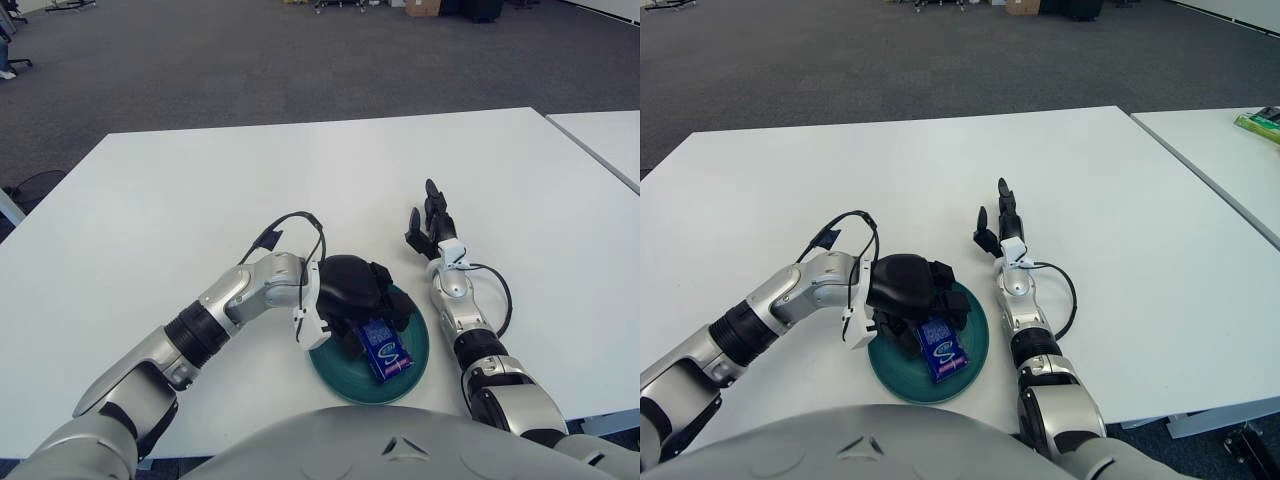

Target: Put the gum into the plate.

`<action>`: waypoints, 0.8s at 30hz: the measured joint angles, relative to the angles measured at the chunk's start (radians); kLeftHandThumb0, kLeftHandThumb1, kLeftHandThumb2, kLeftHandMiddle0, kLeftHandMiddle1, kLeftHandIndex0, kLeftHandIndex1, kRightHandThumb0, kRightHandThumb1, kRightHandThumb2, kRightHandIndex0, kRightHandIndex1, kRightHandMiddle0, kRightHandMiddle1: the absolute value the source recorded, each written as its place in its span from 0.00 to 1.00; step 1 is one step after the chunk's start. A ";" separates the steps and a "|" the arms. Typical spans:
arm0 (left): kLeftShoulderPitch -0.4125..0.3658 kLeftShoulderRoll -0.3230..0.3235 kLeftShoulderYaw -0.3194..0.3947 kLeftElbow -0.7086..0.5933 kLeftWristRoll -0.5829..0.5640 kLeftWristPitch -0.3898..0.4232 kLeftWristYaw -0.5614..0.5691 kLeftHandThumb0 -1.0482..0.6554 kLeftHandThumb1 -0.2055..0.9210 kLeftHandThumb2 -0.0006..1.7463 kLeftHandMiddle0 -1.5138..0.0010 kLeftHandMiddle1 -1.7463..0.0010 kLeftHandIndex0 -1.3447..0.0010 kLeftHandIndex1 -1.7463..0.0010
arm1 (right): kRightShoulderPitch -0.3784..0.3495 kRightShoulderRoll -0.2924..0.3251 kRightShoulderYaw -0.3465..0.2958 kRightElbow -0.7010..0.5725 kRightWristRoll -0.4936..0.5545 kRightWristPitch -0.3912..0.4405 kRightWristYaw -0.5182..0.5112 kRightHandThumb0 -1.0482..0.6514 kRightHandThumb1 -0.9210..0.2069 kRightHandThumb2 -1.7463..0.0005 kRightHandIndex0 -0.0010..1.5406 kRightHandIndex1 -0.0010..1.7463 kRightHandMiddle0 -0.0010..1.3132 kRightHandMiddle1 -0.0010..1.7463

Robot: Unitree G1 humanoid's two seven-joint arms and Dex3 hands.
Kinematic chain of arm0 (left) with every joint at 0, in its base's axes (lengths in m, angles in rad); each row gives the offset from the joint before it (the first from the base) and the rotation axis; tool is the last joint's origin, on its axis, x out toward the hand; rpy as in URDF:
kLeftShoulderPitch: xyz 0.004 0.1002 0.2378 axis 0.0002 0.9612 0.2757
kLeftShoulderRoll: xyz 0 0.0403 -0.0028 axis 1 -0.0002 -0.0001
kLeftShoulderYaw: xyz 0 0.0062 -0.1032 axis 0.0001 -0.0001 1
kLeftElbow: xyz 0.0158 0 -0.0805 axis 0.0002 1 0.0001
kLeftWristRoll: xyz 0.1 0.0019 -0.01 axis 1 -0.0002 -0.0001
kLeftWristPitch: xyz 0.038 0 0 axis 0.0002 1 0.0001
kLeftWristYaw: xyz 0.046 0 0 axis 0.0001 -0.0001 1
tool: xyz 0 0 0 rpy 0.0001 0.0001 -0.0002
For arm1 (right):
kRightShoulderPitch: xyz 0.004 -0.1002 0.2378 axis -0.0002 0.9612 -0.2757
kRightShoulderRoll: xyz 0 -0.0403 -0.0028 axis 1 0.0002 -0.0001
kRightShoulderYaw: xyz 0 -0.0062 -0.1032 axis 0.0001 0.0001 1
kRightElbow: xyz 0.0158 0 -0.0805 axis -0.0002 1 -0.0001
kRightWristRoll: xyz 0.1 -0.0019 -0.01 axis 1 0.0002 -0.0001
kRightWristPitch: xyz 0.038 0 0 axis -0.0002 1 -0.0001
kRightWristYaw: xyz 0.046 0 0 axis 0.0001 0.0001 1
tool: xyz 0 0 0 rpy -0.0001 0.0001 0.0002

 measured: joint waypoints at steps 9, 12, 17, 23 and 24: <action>-0.023 0.017 0.004 -0.004 0.000 0.007 -0.031 0.03 1.00 0.47 0.86 0.98 1.00 0.71 | -0.029 -0.008 0.000 0.045 -0.002 -0.012 -0.025 0.15 0.00 0.51 0.07 0.01 0.00 0.15; -0.028 0.025 0.005 -0.002 0.000 0.005 -0.032 0.01 1.00 0.48 0.91 0.99 1.00 0.79 | -0.042 -0.011 0.001 0.067 -0.004 -0.021 -0.030 0.15 0.00 0.51 0.09 0.01 0.00 0.17; -0.035 0.037 0.007 0.000 -0.004 -0.020 -0.033 0.00 1.00 0.48 0.98 1.00 1.00 0.92 | -0.053 -0.004 0.008 0.090 -0.013 -0.032 -0.046 0.16 0.00 0.51 0.11 0.02 0.00 0.22; -0.038 0.064 0.019 -0.012 -0.026 -0.038 -0.040 0.00 1.00 0.47 1.00 1.00 1.00 0.99 | -0.054 0.012 -0.025 0.100 0.026 -0.057 -0.010 0.18 0.00 0.49 0.13 0.02 0.00 0.24; -0.039 0.067 0.021 -0.014 -0.028 -0.038 -0.040 0.00 1.00 0.47 1.00 1.00 1.00 0.99 | -0.055 0.014 -0.033 0.102 0.035 -0.060 0.000 0.18 0.00 0.48 0.13 0.02 0.00 0.24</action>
